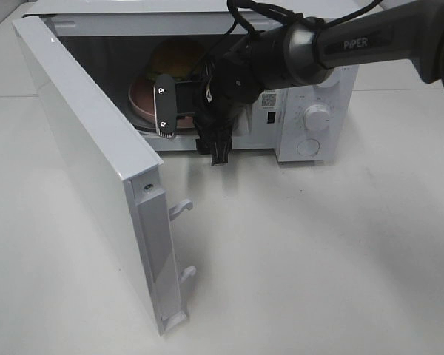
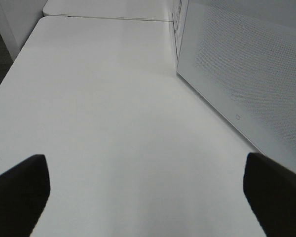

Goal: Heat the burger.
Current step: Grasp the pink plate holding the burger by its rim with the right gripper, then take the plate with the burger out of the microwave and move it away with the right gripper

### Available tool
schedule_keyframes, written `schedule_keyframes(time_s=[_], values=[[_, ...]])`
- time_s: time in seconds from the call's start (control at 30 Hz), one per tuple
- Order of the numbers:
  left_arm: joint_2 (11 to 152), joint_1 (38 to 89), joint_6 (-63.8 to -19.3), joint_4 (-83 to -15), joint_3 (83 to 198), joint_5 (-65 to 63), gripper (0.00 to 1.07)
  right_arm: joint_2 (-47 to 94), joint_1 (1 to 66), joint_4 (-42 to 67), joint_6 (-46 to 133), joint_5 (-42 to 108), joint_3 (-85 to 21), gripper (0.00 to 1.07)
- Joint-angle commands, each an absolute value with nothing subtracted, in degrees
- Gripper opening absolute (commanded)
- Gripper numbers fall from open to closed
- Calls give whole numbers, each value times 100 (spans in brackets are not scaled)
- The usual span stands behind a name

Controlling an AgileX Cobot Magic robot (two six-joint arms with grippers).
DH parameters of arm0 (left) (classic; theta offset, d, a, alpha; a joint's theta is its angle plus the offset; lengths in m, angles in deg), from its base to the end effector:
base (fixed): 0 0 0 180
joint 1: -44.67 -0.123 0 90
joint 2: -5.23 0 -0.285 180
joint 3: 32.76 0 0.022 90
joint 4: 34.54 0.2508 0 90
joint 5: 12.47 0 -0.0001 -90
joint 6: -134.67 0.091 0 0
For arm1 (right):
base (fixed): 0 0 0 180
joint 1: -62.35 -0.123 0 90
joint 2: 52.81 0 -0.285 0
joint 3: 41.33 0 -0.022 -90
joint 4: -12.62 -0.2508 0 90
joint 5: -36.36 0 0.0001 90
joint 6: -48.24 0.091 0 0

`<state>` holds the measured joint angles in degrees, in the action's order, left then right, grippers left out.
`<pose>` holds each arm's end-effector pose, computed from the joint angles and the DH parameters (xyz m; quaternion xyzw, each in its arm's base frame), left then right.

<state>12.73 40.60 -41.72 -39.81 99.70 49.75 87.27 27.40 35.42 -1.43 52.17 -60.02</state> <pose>-0.0084 -0.0080 0.2804 -0.0005 0.8529 -0.0110 0.5219 0.4210 0.2825 0.1289 -0.7308 0.5690 -0.1644 0.3394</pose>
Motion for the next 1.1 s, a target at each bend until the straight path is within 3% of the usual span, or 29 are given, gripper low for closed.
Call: schedule_keyframes(time_s=[0.03, 0.2, 0.27, 0.3, 0.33, 0.37, 0.4, 0.43, 0.47, 0.5, 0.57, 0.6, 0.9, 1.1], values=[[1239, 4032, -4207, -3992, 9970, 4884, 102, 8790, 2769, 3491, -120, 5188, -6059, 75], [1239, 4032, -4207, -3992, 9970, 4884, 102, 8807, 2769, 3485, -120, 5205, -6059, 67], [1239, 4032, -4207, -3992, 9970, 4884, 102, 8807, 2769, 3485, -103, 5217, -6059, 56], [1239, 4032, -4207, -3992, 9970, 4884, 102, 8807, 2769, 3485, -103, 5217, -6059, 56], [1239, 4032, -4207, -3992, 9970, 4884, 102, 8801, 2769, 3485, -63, 5223, -6059, 46], [1239, 4032, -4207, -3992, 9970, 4884, 102, 8801, 2769, 3485, -63, 5223, -6059, 46], [1239, 4032, -4207, -3992, 9970, 4884, 102, 8796, 2769, 3485, -29, 5228, -6059, 39], [1239, 4032, -4207, -3992, 9970, 4884, 102, 8773, 2752, 3479, 23, 5257, -6059, 26], [1239, 4032, -4207, -3992, 9970, 4884, 102, 8773, 2752, 3479, 23, 5257, -6059, 26], [1239, 4032, -4207, -3992, 9970, 4884, 102, 8738, 2752, 3479, 29, 5303, -6059, 14], [1239, 4032, -4207, -3992, 9970, 4884, 102, 8710, 2752, 3445, 29, 5349, -6059, 8], [1239, 4032, -4207, -3992, 9970, 4884, 102, 8670, 2711, 3319, 29, 5389, -6059, 0], [1239, 4032, -4207, -3992, 9970, 4884, 102, 8498, 2683, 3084, -224, 5738, -6054, 0], [1239, 4032, -4207, -3992, 9970, 4884, 102, 8211, 2683, 2345, -1381, 6369, -6054, 0]])
